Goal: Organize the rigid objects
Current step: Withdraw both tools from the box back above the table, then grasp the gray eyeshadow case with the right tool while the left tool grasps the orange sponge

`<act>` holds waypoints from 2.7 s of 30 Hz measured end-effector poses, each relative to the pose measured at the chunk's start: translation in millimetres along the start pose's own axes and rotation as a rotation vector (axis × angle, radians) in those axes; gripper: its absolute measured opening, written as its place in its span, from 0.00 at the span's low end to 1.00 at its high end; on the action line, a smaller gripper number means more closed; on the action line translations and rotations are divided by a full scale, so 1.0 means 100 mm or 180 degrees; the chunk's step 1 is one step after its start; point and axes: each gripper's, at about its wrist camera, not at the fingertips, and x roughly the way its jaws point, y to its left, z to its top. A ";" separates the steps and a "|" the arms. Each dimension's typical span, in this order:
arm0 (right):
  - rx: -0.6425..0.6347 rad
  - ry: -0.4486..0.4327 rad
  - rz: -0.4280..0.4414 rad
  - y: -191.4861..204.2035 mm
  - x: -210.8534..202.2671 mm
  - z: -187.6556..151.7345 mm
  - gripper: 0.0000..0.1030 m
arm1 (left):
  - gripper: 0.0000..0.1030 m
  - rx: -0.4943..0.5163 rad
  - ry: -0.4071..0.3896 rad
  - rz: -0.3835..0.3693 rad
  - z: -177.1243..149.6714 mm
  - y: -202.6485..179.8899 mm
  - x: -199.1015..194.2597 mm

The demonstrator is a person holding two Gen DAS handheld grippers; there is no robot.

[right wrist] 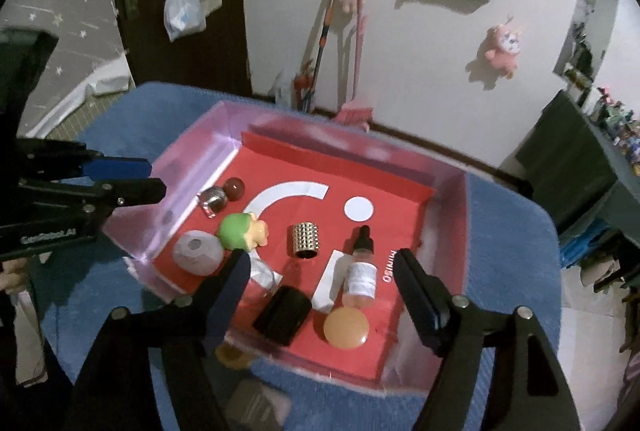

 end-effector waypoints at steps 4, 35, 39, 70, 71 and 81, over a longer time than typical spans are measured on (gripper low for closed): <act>0.0087 -0.0304 0.0027 0.08 -0.40 -0.22 0.80 | 0.70 0.0033 -0.0477 0.0079 -0.22 -0.10 -0.36; 0.0778 -0.0684 -0.0301 0.40 -0.48 -1.79 1.00 | 0.99 -0.0418 -0.1171 0.0460 -1.74 -0.41 -0.52; 0.0809 -0.0625 -0.0293 0.38 -0.39 -1.81 1.00 | 0.99 -0.0473 -0.1054 0.0430 -1.77 -0.37 -0.41; 0.0767 -0.0035 -0.0186 0.38 0.15 -1.62 1.00 | 0.99 -0.0571 -0.0689 0.0369 -1.65 -0.11 -0.17; 0.0761 -0.0012 -0.0197 0.39 0.17 -1.60 1.00 | 0.99 -0.0559 -0.0671 0.0357 -1.62 -0.09 -0.15; 0.0671 0.0328 -0.0356 0.35 0.49 -1.47 1.00 | 0.99 -0.0447 -0.0500 0.0225 -1.41 -0.11 0.05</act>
